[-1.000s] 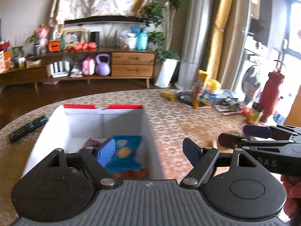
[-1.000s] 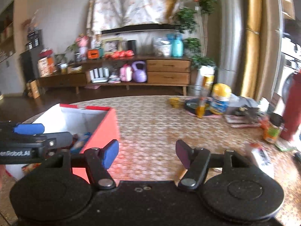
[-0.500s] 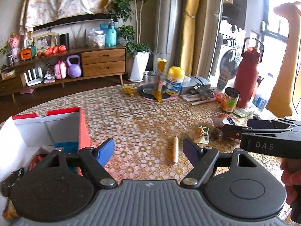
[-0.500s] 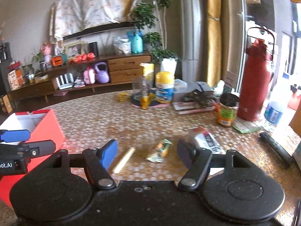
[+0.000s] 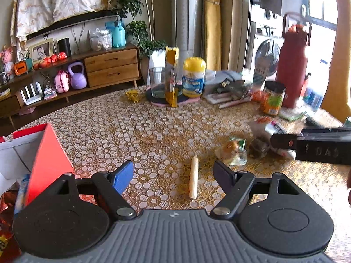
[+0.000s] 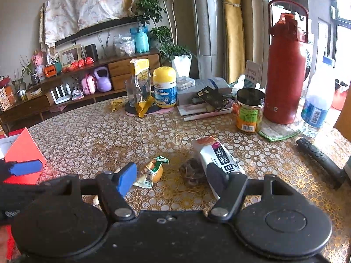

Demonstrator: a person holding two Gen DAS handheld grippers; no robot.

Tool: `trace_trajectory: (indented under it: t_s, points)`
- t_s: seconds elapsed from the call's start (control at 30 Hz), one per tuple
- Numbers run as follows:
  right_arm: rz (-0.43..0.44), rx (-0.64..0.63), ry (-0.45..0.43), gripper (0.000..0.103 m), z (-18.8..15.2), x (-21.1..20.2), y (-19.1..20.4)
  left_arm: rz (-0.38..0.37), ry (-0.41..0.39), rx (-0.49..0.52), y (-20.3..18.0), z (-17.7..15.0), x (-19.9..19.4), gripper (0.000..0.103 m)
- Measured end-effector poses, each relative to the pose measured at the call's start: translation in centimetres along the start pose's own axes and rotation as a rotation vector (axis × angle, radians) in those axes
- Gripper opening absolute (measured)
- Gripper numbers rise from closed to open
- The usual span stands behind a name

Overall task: Organize snacks
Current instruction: 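Move left tool to wooden stick while right tool approaches green-white wrapped snack, then close left gripper on wooden stick while right gripper closes on wrapped snack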

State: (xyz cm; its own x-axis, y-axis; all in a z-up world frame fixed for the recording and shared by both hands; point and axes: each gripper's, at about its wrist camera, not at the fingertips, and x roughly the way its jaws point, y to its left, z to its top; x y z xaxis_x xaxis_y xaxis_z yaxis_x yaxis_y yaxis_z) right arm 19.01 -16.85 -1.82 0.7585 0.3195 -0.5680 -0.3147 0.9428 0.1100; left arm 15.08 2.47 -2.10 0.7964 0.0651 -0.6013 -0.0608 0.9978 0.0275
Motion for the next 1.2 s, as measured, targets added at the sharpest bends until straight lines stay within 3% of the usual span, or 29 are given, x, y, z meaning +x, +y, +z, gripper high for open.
trace_trajectory:
  t_s: [0.27, 0.47, 0.6, 0.73, 0.8, 0.9, 0.97, 1.07, 1.2]
  points:
    - [0.036, -0.009, 0.019, 0.07, 0.5, 2.5, 0.5, -0.002, 0.028, 0.022, -0.9, -0.7, 3.6, 0.079]
    - [0.072, -0.03, 0.053, 0.063, 0.6, 5.4, 1.5, -0.019, 0.038, 0.049, -1.9, -1.2, 5.8, 0.079]
    - [0.083, -0.042, 0.087, 0.058, 0.8, 7.3, 2.1, -0.042, 0.059, 0.052, -2.1, -1.7, 6.8, 0.057]
    - [0.083, -0.045, 0.11, 0.057, 0.6, 8.6, 2.3, -0.055, 0.072, 0.052, -2.2, -2.1, 7.5, 0.051]
    - [0.082, -0.042, 0.121, 0.055, 0.5, 9.1, 2.3, -0.073, 0.079, 0.042, -2.0, -2.3, 7.8, 0.042]
    - [0.086, -0.037, 0.146, 0.043, 0.1, 9.6, 2.4, -0.093, 0.072, 0.045, -2.1, -2.4, 7.8, 0.033]
    - [0.079, -0.04, 0.155, 0.039, -0.1, 9.9, 2.5, -0.095, 0.064, 0.058, -2.3, -2.6, 7.6, 0.029]
    - [0.083, -0.04, 0.154, 0.037, -0.2, 9.7, 2.4, -0.105, 0.064, 0.063, -2.5, -2.6, 7.4, 0.014]
    - [0.099, -0.005, 0.164, 0.036, -0.3, 9.3, 2.2, -0.114, 0.057, 0.063, -2.7, -2.8, 6.8, 0.011]
